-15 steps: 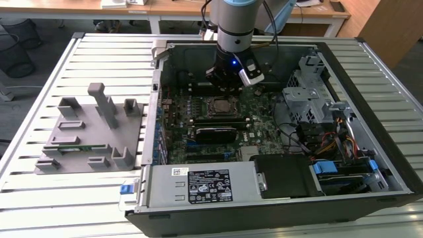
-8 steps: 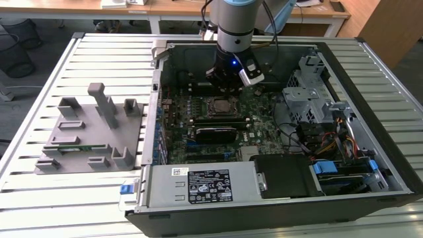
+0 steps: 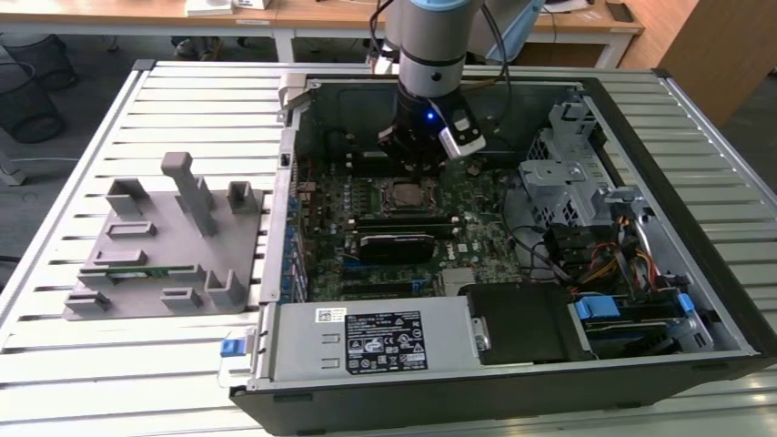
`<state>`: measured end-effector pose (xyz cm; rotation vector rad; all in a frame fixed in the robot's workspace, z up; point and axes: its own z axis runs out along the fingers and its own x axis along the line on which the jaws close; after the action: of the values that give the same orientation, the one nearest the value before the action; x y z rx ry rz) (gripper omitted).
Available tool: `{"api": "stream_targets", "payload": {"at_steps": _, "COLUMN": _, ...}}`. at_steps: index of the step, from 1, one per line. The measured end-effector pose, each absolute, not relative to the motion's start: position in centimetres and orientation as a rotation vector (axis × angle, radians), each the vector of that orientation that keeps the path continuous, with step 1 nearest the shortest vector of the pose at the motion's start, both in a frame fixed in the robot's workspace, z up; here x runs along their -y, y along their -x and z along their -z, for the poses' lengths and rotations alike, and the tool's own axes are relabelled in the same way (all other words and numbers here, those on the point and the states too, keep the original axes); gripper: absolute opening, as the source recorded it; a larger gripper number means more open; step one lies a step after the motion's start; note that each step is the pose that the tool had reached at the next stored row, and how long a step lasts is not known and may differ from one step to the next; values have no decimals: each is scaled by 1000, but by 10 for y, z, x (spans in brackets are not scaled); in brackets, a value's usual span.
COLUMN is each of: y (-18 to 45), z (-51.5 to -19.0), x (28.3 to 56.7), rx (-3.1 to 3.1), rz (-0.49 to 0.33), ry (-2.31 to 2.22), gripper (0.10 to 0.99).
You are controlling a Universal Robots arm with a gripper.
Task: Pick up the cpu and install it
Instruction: 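Install the first cpu locking lever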
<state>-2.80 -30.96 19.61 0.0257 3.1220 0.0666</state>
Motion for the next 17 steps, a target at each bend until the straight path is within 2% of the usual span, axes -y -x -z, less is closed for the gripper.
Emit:
{"api": "stream_targets", "payload": {"at_steps": 6, "y": 27, "z": -194, "x": 309, "rx": -3122, "rz": -72, "ry": -26, "gripper": 114}}
{"api": "stream_targets", "payload": {"at_steps": 17, "y": 27, "z": -194, "x": 309, "rx": -3119, "rz": -193, "ry": -27, "gripper": 114}}
